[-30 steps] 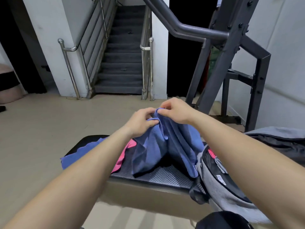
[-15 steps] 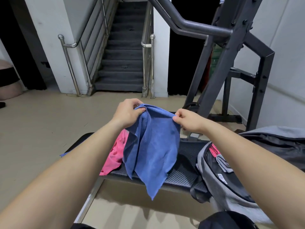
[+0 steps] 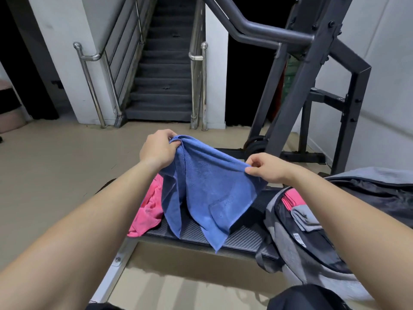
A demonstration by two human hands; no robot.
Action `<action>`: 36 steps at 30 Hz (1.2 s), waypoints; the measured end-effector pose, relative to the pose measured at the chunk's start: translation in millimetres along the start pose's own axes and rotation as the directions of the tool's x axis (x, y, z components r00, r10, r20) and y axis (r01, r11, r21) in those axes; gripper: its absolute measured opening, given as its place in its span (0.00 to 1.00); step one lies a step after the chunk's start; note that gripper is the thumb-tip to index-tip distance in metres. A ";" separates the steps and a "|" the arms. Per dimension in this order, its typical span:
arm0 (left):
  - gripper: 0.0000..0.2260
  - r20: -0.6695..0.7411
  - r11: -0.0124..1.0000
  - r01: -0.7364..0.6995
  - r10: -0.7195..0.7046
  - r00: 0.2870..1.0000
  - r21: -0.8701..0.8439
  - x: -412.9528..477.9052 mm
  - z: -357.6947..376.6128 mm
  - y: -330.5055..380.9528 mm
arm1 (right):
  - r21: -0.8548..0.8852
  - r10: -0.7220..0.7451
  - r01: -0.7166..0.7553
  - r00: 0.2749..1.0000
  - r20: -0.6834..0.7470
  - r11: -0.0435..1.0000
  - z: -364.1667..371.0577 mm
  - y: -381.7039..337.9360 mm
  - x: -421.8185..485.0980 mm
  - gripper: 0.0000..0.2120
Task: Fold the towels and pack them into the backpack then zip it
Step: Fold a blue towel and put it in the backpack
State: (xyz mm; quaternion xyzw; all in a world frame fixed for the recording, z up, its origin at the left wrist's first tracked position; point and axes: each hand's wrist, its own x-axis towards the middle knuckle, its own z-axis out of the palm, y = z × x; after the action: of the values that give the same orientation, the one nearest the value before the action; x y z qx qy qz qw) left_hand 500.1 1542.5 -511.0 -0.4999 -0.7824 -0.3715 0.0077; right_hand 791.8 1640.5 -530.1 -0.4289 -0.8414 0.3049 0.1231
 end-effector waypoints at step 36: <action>0.15 0.464 0.976 -0.091 0.176 0.868 -0.200 -97.5 112.3 -41.3 | 0.437 0.107 -0.056 0.990 -0.093 0.898 153.7 26.7 21.1 0.05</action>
State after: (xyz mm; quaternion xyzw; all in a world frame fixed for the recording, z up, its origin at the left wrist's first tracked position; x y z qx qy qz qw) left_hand 556.6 1523.7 -653.4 -0.6280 -0.6884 -0.3006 -0.2033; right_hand 724.4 1606.6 -668.2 -0.4427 -0.7252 0.4640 0.2508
